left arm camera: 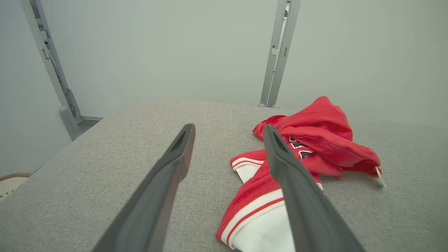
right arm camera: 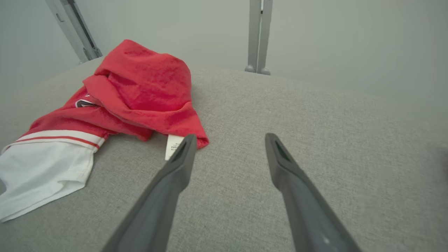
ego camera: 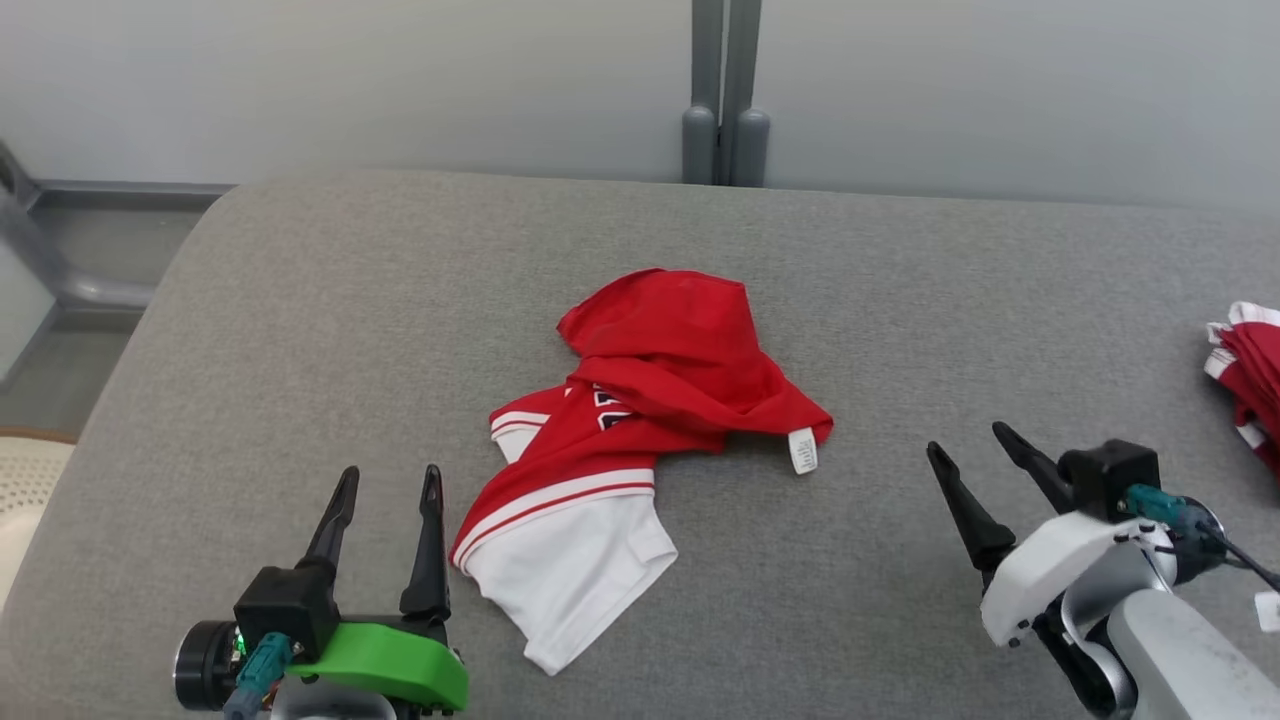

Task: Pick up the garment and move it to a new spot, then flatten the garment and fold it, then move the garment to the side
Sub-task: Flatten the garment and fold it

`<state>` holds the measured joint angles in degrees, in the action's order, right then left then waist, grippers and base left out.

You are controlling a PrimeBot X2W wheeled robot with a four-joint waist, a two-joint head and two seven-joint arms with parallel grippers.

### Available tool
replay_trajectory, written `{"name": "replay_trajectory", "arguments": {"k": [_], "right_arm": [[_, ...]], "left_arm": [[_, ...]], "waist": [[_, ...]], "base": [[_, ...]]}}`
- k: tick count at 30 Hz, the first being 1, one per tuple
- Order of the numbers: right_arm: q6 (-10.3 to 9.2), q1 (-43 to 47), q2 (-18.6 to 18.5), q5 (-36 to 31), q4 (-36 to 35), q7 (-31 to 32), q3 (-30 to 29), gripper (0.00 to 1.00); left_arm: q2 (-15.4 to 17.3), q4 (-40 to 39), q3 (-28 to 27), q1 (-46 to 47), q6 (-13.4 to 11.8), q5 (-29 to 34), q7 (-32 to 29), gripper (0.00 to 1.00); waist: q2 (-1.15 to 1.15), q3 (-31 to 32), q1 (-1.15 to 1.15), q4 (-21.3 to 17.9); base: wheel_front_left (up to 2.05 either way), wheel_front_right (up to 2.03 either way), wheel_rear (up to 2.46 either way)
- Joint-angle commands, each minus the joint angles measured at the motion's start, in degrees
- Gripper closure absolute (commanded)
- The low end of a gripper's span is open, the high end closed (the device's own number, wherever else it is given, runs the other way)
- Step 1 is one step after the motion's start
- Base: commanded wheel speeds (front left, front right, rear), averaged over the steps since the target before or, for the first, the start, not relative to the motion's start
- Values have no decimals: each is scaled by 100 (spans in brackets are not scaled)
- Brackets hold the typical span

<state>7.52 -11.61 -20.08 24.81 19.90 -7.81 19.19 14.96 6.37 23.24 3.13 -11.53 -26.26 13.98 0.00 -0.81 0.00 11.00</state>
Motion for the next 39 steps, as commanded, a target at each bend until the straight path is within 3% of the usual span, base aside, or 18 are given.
{"name": "replay_trajectory", "arguments": {"k": [1,13,19,26,27,29,30,39], "right_arm": [[-6,-198,-27,42,122,107,89,0],[-6,-1399,-610,798,1341,1138,1092,0],[-6,-1749,-717,1145,1830,1410,1702,0],[-6,-2072,-674,1409,2338,1135,2095,0],[-6,-2107,-654,1446,2421,1091,2148,22],[-6,-2158,-627,1499,2519,968,2234,79],[-6,-2178,-621,1530,2555,920,2282,100],[-6,-2392,-751,1641,2590,-273,2484,100]], "left_arm": [[-34,41,-18,93,40,49,41,0],[-475,343,-141,352,387,130,119,0],[-613,384,-324,376,531,256,121,0],[-735,431,-480,412,666,399,122,0],[-756,441,-505,417,686,393,122,0],[-780,468,-546,416,722,421,122,0],[-788,483,-567,413,741,424,123,0],[-803,684,-726,263,857,515,116,0]], "waist": [[0,-205,0,415],[0,-665,0,1453],[0,-742,0,1642],[0,-825,0,1682],[0,-832,0,1677],[0,-837,0,1658],[0,-833,0,1643],[0,-518,0,1335]], "base": [[0,0,0],[0,0,0],[0,0,0],[0,0,0],[0,0,0],[0,0,0],[0,0,0],[0,0,0]]}}
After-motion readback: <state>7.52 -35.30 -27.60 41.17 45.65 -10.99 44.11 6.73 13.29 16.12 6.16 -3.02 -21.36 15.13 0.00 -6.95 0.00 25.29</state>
